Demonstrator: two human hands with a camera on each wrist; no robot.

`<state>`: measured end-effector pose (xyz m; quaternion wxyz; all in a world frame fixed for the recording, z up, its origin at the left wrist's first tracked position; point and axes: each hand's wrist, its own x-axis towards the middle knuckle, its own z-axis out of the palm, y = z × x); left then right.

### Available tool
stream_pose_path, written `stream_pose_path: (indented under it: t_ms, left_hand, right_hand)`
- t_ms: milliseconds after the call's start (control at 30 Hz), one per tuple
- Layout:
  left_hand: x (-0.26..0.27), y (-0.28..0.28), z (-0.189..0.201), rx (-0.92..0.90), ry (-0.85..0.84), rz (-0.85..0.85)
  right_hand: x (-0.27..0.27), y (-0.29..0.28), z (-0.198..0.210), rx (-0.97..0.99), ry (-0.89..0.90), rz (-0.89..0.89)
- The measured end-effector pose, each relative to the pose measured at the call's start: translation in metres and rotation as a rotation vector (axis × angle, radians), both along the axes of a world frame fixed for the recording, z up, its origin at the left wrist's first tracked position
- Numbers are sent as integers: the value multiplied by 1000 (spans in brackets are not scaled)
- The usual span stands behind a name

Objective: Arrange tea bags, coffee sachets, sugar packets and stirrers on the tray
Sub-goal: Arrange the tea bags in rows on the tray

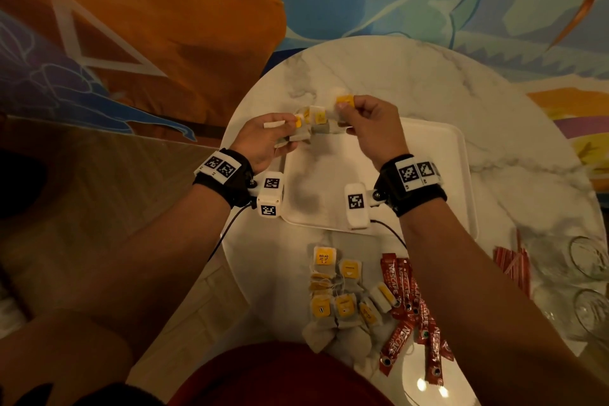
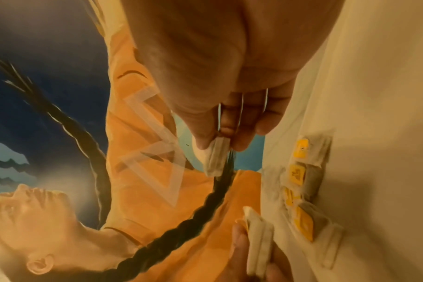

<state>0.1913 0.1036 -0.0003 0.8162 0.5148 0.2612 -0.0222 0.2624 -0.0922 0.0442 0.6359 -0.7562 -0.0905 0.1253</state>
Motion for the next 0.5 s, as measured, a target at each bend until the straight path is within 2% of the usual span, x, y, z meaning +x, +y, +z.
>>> stream_pose_path:
  t_ms: [100, 267, 367, 500]
  left_hand:
    - [0, 2, 0, 14, 10, 26]
    - [-2, 3, -4, 17, 34, 52]
    - [-4, 2, -5, 22, 56, 31]
    - [-4, 1, -1, 33, 63, 6]
  right_hand:
    - [11, 6, -2, -62, -5, -39]
    - [15, 24, -47, -353, 58, 4]
    - [12, 32, -63, -535, -13, 35]
    - [11, 37, -63, -666, -78, 42]
